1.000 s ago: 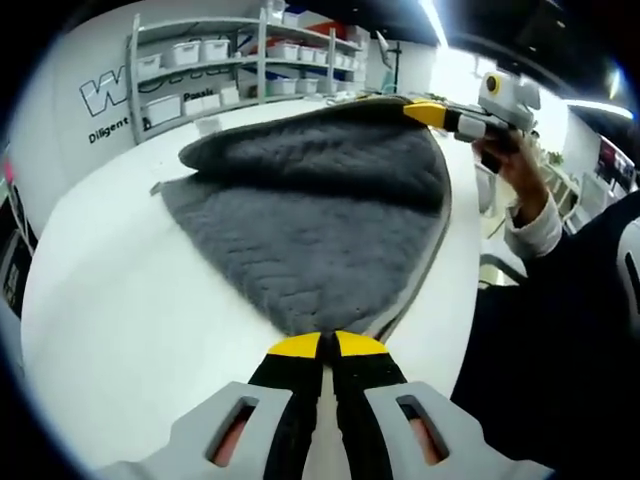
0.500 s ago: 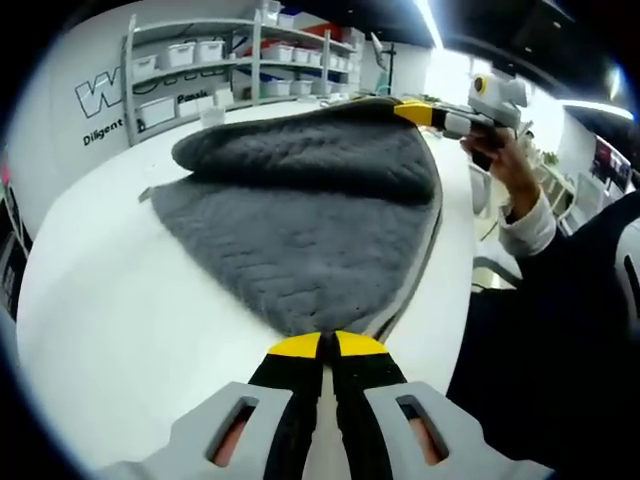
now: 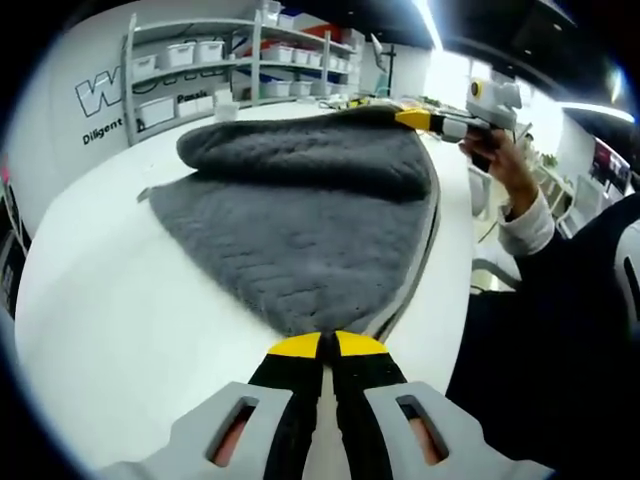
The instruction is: Open the folded towel by lifting each exposed corner and separating the folded layers until the towel lies flat within the target outline without major curled edges
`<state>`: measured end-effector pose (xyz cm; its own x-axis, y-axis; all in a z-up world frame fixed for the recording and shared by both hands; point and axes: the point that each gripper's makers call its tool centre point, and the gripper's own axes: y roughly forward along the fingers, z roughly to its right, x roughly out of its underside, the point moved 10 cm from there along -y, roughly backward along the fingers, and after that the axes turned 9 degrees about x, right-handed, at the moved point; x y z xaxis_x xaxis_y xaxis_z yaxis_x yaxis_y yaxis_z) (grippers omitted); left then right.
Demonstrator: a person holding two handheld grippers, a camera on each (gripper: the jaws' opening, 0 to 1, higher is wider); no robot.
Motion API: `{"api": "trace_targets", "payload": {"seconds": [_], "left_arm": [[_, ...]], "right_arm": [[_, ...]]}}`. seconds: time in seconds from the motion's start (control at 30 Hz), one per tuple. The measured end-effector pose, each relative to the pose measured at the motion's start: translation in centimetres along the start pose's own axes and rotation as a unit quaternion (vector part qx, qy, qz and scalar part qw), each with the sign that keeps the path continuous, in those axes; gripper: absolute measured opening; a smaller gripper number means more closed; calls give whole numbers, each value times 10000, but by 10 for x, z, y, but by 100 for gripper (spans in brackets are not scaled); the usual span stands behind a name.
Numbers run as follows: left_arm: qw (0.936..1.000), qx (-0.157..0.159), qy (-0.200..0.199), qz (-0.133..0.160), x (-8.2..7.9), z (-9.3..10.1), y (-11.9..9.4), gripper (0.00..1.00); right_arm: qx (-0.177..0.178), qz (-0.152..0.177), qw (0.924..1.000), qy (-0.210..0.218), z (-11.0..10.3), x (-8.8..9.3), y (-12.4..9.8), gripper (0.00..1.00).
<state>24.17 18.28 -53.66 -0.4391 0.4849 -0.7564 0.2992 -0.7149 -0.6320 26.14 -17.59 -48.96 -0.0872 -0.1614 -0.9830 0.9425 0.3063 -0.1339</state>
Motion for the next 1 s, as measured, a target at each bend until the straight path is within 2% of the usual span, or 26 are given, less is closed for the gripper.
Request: {"api": "trace_targets", "payload": {"seconds": [0.4,0.57,0.8,0.87,0.9,1.0], "left_arm": [[10000,-20,5,28,3,7,0,3],[10000,-11,-1,46,4,9,0,3],[10000,4,-10,53,5,12,0,3],[10000,9,-7,53,5,13,0,3],[10000,4,8,50,6,14,0,3],[10000,-1,50,58,6,15,0,3]], "right_arm": [[95,-72,9996,274,6,13,-15,0],[133,87,9984,539,5,15,-19,0],[68,290,9927,1169,6,20,-24,0],[-71,331,9888,1454,4,23,-25,0],[-184,342,9840,1739,5,24,-27,0],[-158,363,9819,1854,8,28,-29,0]]}}
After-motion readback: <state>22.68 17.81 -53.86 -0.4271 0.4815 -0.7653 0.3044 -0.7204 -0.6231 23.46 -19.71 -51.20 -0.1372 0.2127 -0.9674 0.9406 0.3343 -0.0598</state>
